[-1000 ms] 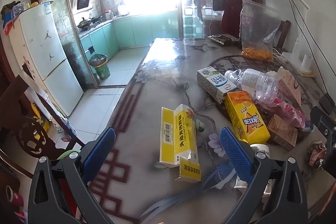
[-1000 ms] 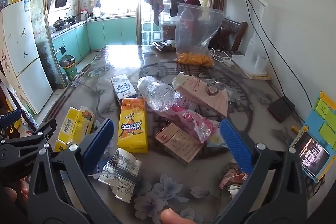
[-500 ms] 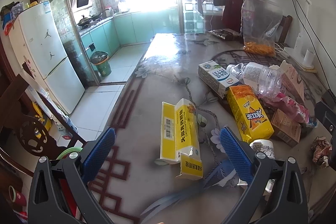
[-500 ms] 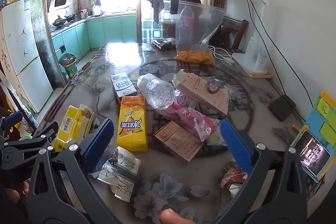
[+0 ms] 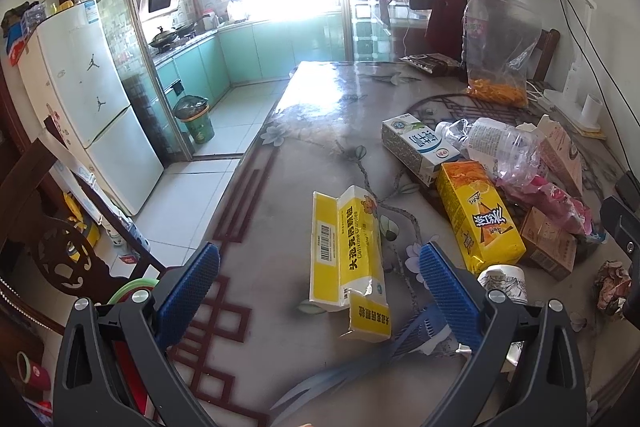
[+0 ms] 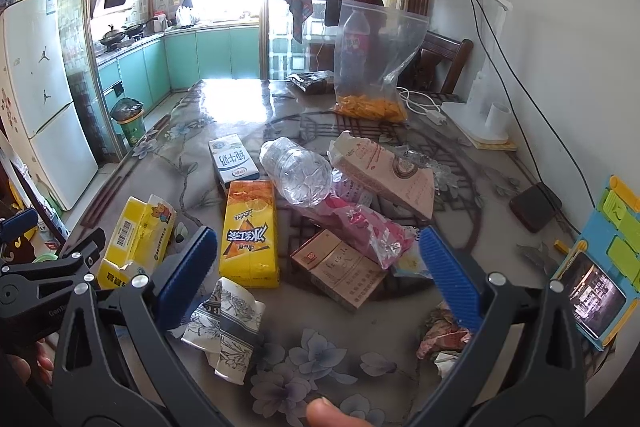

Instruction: Collect trash

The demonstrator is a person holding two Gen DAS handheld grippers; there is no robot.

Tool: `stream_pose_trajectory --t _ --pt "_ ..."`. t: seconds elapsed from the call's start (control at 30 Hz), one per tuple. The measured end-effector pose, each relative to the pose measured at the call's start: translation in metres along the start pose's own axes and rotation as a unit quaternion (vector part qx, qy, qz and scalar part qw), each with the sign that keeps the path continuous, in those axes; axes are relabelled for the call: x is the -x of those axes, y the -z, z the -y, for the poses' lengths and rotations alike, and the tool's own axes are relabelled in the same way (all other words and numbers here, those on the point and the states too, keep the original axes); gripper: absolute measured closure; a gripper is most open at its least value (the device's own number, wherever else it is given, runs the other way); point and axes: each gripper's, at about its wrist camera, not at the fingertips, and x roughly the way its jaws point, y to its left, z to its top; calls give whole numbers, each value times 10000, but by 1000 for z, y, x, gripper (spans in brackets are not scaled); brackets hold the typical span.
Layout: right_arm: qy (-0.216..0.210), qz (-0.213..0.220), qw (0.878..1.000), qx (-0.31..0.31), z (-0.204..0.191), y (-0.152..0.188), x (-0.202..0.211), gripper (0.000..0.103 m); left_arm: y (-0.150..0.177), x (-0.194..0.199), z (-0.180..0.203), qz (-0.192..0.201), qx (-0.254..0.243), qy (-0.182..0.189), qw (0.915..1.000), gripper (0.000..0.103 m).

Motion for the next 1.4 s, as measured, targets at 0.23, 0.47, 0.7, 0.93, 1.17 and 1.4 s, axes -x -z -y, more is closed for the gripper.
stream_pose_trajectory --t 0.23,0.47,0.7,0.93,1.17,1.4 --pt "18 -21 10000 26 -1 1 -1 3 1 0 -3 0 14 0 10000 7" --pt "48 -32 10000 29 -1 1 -2 3 0 0 -3 -13 22 -11 10000 7" --pt "61 -63 10000 43 0 3 -4 3 0 0 -4 -12 17 -12 10000 7" --pt "78 -83 9999 59 -1 4 -5 3 0 0 -4 -13 13 -7 10000 8" --pt "80 -82 9999 60 -1 4 -6 3 0 0 -5 -13 22 -10 10000 7" --pt "82 -86 9999 56 -1 4 -6 3 0 1 -8 -3 55 1 10000 7"
